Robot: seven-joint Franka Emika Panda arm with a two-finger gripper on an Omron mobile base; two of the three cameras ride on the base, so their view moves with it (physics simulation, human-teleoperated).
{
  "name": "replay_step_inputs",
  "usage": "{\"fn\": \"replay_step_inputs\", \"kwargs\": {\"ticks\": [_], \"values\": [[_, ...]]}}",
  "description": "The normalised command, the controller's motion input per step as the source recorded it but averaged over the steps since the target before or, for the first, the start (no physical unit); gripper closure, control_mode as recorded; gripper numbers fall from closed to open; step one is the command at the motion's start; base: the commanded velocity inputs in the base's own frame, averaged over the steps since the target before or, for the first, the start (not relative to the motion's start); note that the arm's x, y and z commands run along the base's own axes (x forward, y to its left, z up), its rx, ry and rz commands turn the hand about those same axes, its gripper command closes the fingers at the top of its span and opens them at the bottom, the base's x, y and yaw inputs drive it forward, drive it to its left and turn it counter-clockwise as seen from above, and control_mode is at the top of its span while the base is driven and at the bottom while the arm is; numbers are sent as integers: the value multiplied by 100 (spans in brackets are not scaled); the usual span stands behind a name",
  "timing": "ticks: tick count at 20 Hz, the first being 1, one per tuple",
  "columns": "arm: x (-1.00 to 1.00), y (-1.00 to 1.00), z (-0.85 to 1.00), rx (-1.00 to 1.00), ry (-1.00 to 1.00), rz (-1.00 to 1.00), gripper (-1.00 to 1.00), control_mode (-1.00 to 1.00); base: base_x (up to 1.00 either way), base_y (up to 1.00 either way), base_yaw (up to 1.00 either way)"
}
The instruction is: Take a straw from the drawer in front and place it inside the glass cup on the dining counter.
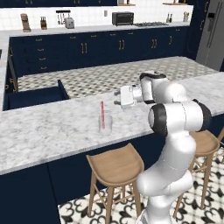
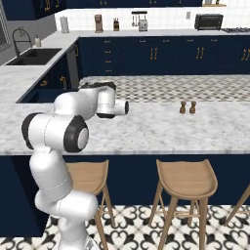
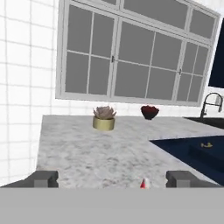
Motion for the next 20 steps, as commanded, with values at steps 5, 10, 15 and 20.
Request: {"fn": "replay_step_inputs", "kwargs": {"ticks": [5, 10, 15, 20], "values": [[-100, -53, 90, -9, -28, 0, -100, -100, 0, 0, 0], [-100, -22, 42, -34, -26, 0, -100, -100, 0, 0, 0], [-85, -23, 4, -45, -11, 0, -100, -100, 0, 0, 0], [-64, -30, 0, -42, 0, 0, -100, -100, 0, 0, 0]]}}
